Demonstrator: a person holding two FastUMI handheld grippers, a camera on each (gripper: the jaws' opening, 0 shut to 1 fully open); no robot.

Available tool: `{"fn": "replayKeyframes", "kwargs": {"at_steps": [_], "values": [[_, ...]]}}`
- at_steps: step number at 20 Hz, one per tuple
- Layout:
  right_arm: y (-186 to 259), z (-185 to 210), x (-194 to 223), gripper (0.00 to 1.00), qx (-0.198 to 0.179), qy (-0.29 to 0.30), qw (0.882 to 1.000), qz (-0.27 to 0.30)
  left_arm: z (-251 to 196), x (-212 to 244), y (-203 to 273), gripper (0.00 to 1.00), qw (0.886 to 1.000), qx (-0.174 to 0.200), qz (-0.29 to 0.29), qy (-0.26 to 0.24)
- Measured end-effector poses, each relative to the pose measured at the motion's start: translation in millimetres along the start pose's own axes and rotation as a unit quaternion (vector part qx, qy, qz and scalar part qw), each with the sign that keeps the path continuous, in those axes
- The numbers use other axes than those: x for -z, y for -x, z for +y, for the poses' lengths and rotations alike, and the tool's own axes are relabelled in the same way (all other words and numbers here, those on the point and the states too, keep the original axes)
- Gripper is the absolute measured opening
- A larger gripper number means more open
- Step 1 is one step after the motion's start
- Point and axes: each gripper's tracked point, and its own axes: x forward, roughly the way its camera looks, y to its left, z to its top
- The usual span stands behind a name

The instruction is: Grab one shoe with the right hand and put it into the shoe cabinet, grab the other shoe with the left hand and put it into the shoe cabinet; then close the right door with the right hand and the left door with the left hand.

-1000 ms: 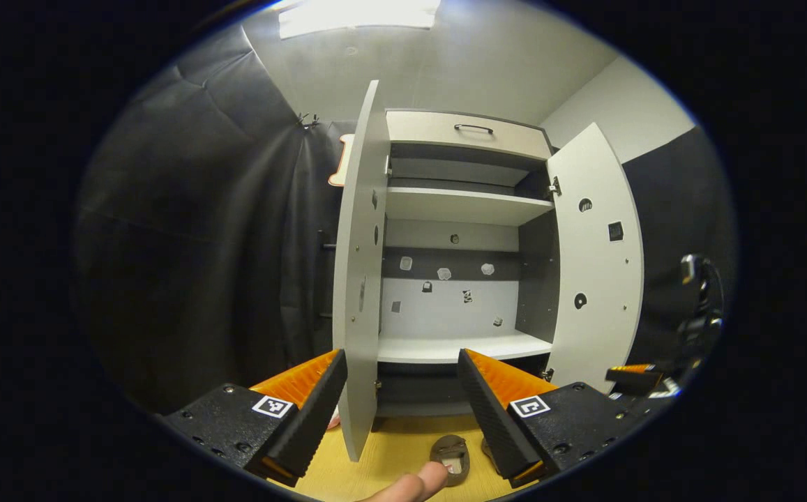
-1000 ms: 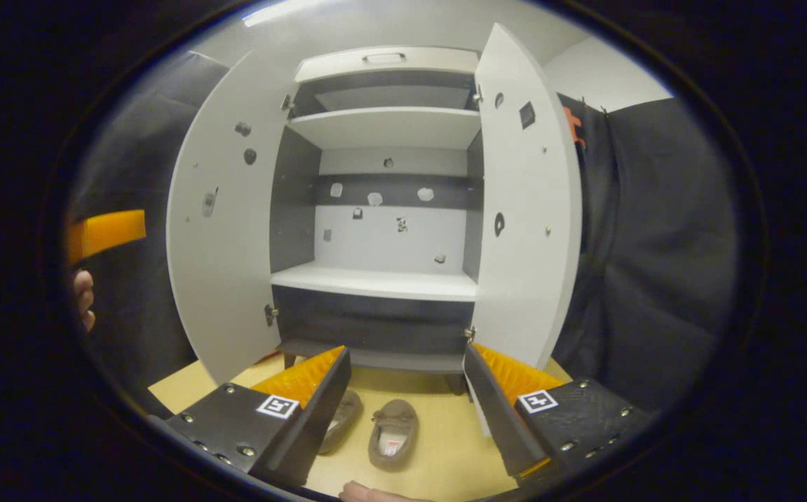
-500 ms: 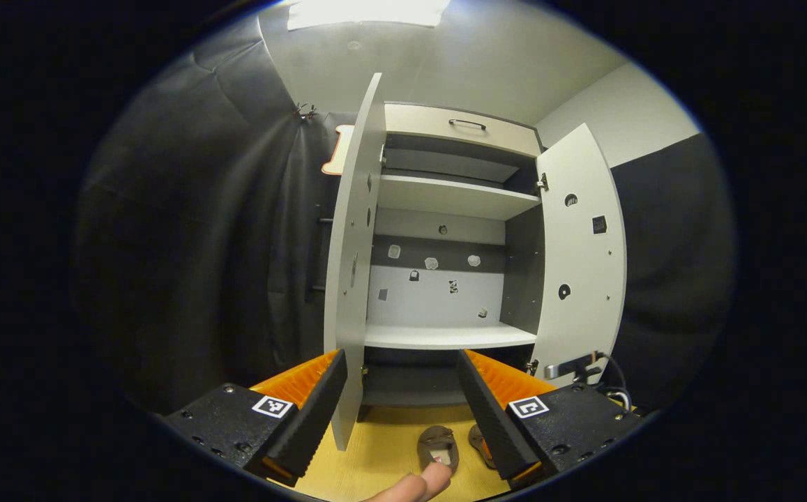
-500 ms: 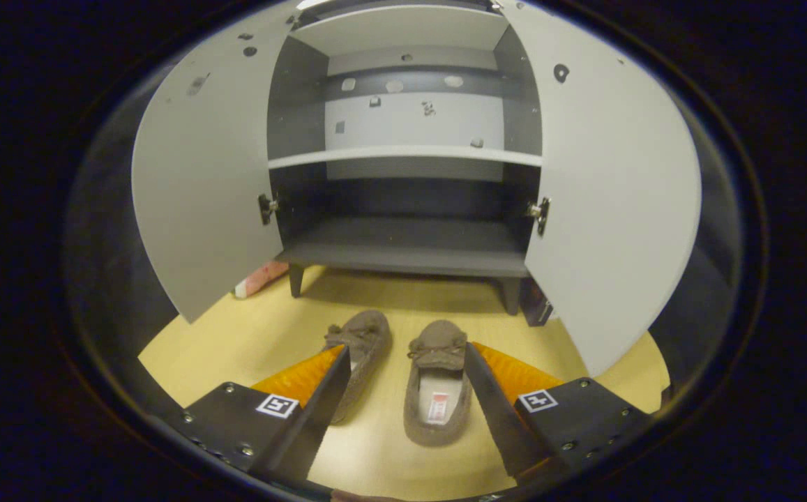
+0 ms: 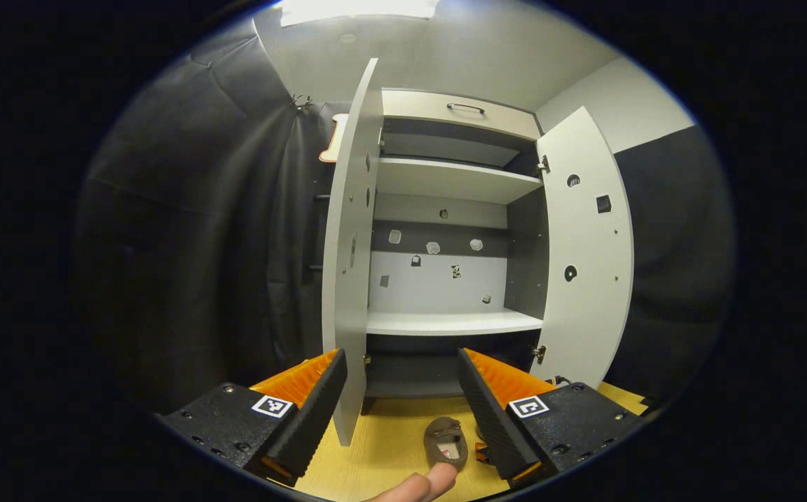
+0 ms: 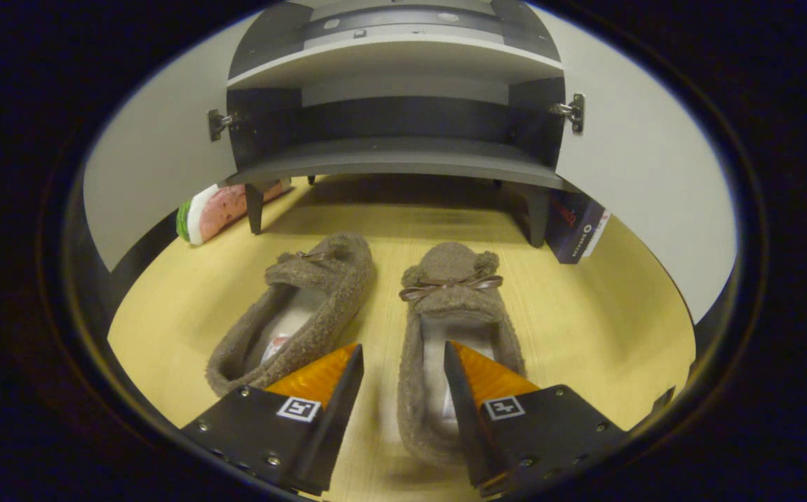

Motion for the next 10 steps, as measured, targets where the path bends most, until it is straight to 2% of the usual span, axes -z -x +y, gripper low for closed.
{"fn": "replayKeyframes", "kwargs": {"at_steps": [1, 3, 5, 7, 8, 9, 10], "values": [[-3, -7, 2, 0.68, 0.012, 0.011, 1.0, 0.005, -1, 2, -1, 0.96, 1.0, 0.003, 0.003, 0.002], [-6, -9, 6, 0.42, 0.017, -0.002, 1.0, 0.009, 0, 6, -3, 0.96, 1.0, 0.003, 0.008, 0.007], [-8, -17, 4, 0.41, 0.029, -0.017, 0.999, 0.006, 5, 10, -5, 0.97, 1.0, -0.002, 0.011, 0.007], [-16, -13, 4, 0.15, 0.023, -0.035, 0.999, -0.004, 6, 12, -6, 0.96, 1.0, -0.006, 0.012, 0.007], [-12, -15, 5, 0.15, 0.016, -0.05, 0.999, -0.008, 6, 13, -6, 0.97, 1.0, -0.005, 0.013, 0.005], [-12, -12, 2, 0.03, 0.007, -0.061, 0.998, -0.015, 6, 14, -6, 0.97, 1.0, -0.005, 0.014, 0.003], [-12, -12, 3, 0.02, -0.002, -0.061, 0.998, -0.016, 6, 14, -5, 0.96, 1.0, -0.005, 0.014, 0.001]]}}
